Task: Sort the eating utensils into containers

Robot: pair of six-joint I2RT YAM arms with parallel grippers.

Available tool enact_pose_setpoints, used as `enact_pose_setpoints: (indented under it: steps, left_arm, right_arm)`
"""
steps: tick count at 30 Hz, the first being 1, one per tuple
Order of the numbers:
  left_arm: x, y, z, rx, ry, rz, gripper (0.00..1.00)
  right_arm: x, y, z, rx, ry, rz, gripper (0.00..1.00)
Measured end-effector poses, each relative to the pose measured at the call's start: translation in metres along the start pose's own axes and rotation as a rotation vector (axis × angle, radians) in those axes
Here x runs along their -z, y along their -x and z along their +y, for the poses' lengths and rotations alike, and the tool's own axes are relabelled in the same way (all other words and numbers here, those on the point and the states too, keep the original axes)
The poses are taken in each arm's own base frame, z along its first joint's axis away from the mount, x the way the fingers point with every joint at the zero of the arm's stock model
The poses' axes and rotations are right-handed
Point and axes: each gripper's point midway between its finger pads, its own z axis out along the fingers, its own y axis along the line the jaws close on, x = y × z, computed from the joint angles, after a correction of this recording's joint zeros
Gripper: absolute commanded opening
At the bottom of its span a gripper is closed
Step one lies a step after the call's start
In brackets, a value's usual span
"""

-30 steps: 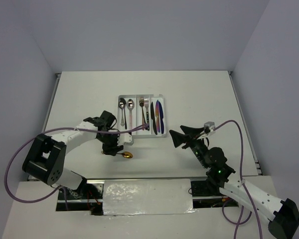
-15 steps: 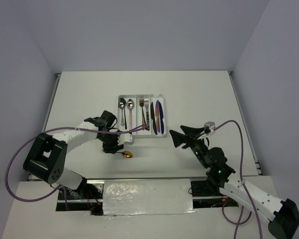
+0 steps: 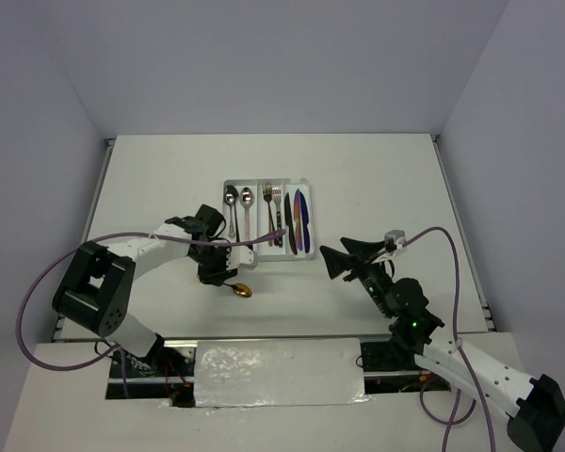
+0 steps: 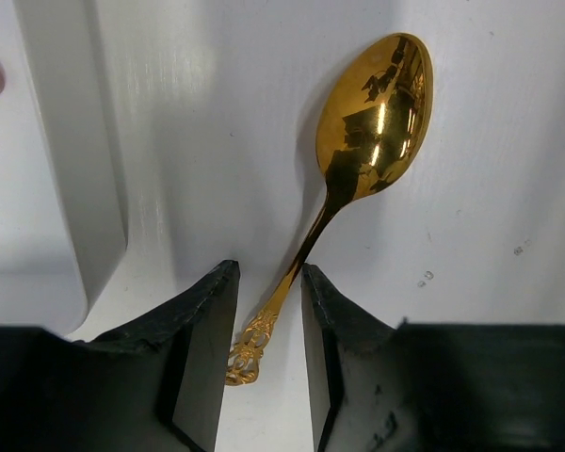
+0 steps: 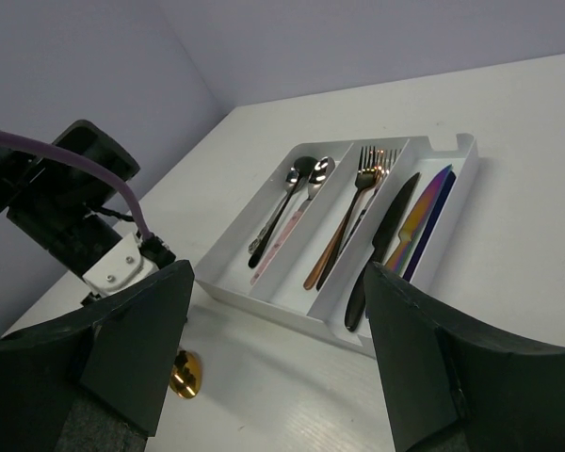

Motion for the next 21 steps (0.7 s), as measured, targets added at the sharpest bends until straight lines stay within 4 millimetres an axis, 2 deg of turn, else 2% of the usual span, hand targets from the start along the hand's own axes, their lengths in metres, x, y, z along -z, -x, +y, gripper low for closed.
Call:
enact_pose_setpoints:
  steps: [9, 10, 12, 16, 21]
  left_arm:
    - [-0.002, 0.002, -0.002, -0.022, 0.0, 0.003, 0.31]
    - [-0.002, 0.003, -0.003, -0.028, -0.004, 0.005, 0.24]
    - [-0.004, 0.005, -0.007, -0.041, -0.012, 0.008, 0.19]
    - [-0.006, 0.008, -0.01, -0.062, -0.019, 0.018, 0.02]
    - [-0.006, 0.009, -0.012, -0.073, -0.022, 0.034, 0.0]
  right_arm:
    - [0.0, -0.002, -0.001, 0.001, -0.003, 0.006, 0.81]
    - [0.0, -0.002, -0.001, 0.002, -0.003, 0.006, 0.81]
    - [0.0, -0.002, -0.001, 0.001, -0.003, 0.006, 0.81]
    - [0.0, -0.002, -0.001, 0.001, -0.003, 0.006, 0.81]
    - [0.0, -0.002, -0.001, 0.001, -0.003, 0.006, 0.81]
